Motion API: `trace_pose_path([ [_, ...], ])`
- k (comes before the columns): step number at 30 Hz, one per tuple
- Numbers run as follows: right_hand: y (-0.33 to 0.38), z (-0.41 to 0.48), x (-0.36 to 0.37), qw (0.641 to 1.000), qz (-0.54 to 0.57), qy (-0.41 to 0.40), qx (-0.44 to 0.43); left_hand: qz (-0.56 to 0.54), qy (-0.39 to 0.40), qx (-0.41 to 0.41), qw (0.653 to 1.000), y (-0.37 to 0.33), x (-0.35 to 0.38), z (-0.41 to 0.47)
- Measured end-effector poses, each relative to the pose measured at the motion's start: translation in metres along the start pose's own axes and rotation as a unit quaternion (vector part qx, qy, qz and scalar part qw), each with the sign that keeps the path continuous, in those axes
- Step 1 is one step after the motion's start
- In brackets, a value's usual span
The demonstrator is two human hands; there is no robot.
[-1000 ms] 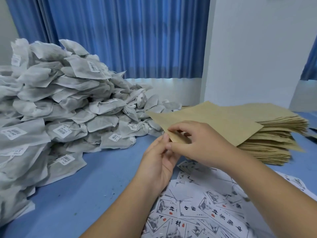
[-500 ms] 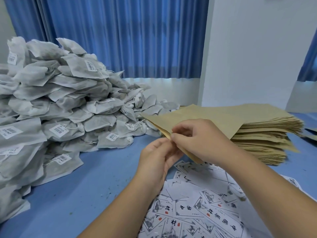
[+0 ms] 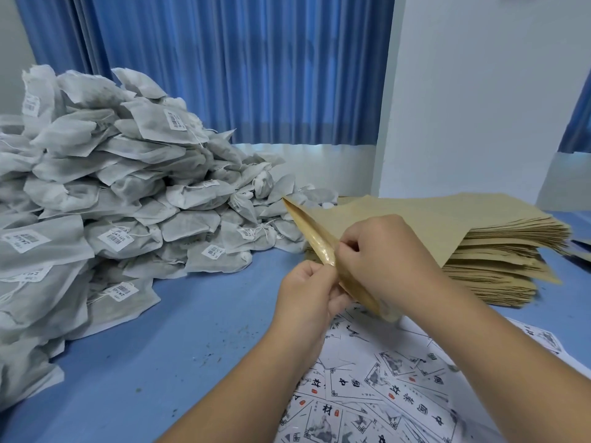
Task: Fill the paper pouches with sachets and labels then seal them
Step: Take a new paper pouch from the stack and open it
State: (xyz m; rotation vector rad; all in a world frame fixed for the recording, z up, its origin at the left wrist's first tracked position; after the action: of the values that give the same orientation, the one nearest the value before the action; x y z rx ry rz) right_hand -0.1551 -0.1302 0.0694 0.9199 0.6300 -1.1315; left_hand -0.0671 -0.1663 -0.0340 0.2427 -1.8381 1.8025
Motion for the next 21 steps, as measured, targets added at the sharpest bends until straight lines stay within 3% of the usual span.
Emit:
trace_pose_path([
  [7, 0.005, -0.001, -0.007, 0.999, -0.037, -0.002, -0.021, 0.015, -0.014, 0.005, 1.0, -0.002, 0.003, -0.001],
  [12, 0.011, 0.0, 0.003, 0.998, -0.056, 0.023, -0.034, 0.139, -0.044, 0.041, 0.988, -0.016, 0.002, -0.006],
  [18, 0.01, 0.002, -0.003, 0.997, -0.071, 0.035, -0.007, 0.151, 0.007, 0.013, 0.988, -0.028, 0.009, -0.01],
  [21, 0.018, -0.002, -0.003, 0.992, -0.119, 0.037, -0.006, 0.124, -0.005, 0.007, 0.992, -0.026, 0.013, -0.013],
])
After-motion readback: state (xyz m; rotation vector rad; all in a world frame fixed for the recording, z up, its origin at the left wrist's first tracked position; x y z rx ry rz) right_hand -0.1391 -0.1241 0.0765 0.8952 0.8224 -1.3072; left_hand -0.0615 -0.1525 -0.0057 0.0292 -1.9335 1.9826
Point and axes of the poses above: each hand's wrist, its own z-axis towards the middle knuckle, its own x-axis out of the palm, y = z × x, the point moved 6 cm from there along z, towards the middle knuckle, and after that the axes turned 1 degree about z, right-handed, at the moved point
